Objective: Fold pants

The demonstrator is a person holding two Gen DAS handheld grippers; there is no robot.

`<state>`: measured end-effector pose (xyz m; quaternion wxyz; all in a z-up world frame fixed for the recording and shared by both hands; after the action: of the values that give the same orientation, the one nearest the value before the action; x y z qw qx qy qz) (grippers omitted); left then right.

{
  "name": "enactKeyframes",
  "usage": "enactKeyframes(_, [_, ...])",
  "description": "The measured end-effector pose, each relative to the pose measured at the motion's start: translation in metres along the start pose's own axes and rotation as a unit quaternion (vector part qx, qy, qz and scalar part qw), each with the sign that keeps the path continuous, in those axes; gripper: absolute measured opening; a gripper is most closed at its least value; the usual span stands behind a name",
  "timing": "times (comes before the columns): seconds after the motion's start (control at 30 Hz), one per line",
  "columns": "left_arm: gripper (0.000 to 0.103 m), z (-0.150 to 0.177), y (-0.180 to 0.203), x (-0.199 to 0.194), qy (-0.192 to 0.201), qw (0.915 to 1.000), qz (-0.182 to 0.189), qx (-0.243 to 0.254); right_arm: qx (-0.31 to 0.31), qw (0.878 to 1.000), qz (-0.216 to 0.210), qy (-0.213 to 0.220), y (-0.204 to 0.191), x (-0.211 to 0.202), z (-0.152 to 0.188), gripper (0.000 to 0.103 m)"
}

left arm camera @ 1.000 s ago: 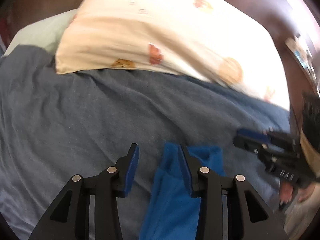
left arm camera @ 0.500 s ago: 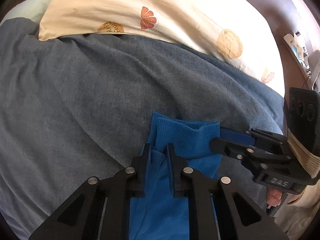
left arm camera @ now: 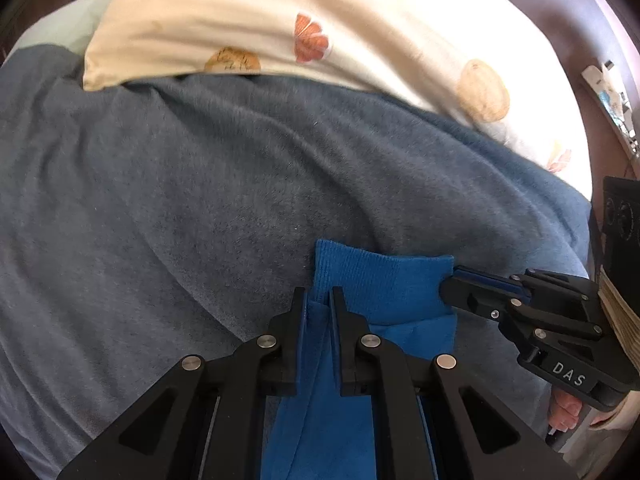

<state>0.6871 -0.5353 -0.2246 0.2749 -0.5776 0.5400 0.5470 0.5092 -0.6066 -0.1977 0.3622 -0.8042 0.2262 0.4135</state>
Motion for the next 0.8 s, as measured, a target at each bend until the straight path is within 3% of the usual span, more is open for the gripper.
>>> enactKeyframes(0.13, [0.025, -0.004, -0.006, -0.016, 0.023, 0.9995, -0.014, -0.017, -0.001, 1.000, 0.012, -0.007, 0.001, 0.000, -0.001, 0.015])
enactKeyframes(0.17, [0.037, -0.005, -0.008, -0.025, 0.035, 0.9990, -0.022, -0.018, -0.011, 1.000, 0.021, -0.001, -0.001, -0.004, -0.002, 0.017])
enactKeyframes(0.2, [0.042, -0.004, -0.008, -0.034, 0.045, 0.9985, -0.026, -0.018, -0.026, 0.999, 0.038, 0.010, -0.004, -0.011, -0.004, 0.023])
enactKeyframes(0.27, [0.042, -0.001, -0.005, -0.053, 0.062, 0.9977, -0.023, -0.017, -0.049, 0.996, 0.060, 0.036, -0.012, -0.027, -0.008, 0.039])
enactKeyframes(0.43, [0.043, 0.017, 0.010, -0.090, 0.086, 0.9958, -0.029, -0.004, -0.106, 0.990, 0.056, 0.072, -0.045, -0.057, -0.010, 0.041])
enactKeyframes(0.53, [0.043, 0.034, 0.014, -0.105, 0.094, 0.9951, -0.029, -0.009, -0.119, 0.988, 0.054, 0.084, -0.059, -0.072, -0.007, 0.052])
enactKeyframes(0.67, [0.043, 0.069, 0.007, -0.109, 0.078, 0.9963, -0.025, -0.026, -0.119, 0.989, 0.047, 0.078, -0.071, -0.080, 0.008, 0.052])
enactKeyframes(0.8, [0.042, 0.122, -0.001, -0.101, 0.049, 0.9973, -0.029, -0.047, -0.120, 0.991, 0.036, 0.044, -0.083, -0.071, 0.038, 0.052])
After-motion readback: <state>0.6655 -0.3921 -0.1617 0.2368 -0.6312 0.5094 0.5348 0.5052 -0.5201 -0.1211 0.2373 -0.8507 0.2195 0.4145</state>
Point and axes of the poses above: each gripper's, at about its wrist camera, not at the fingertips, and x roughly the way its jaws point, y to its right, z to its underside, the point moved 7 cm from there along x, roughly the way its jaws point, and after that the axes turned 3 degrees about -y, right-handed, at the moved point
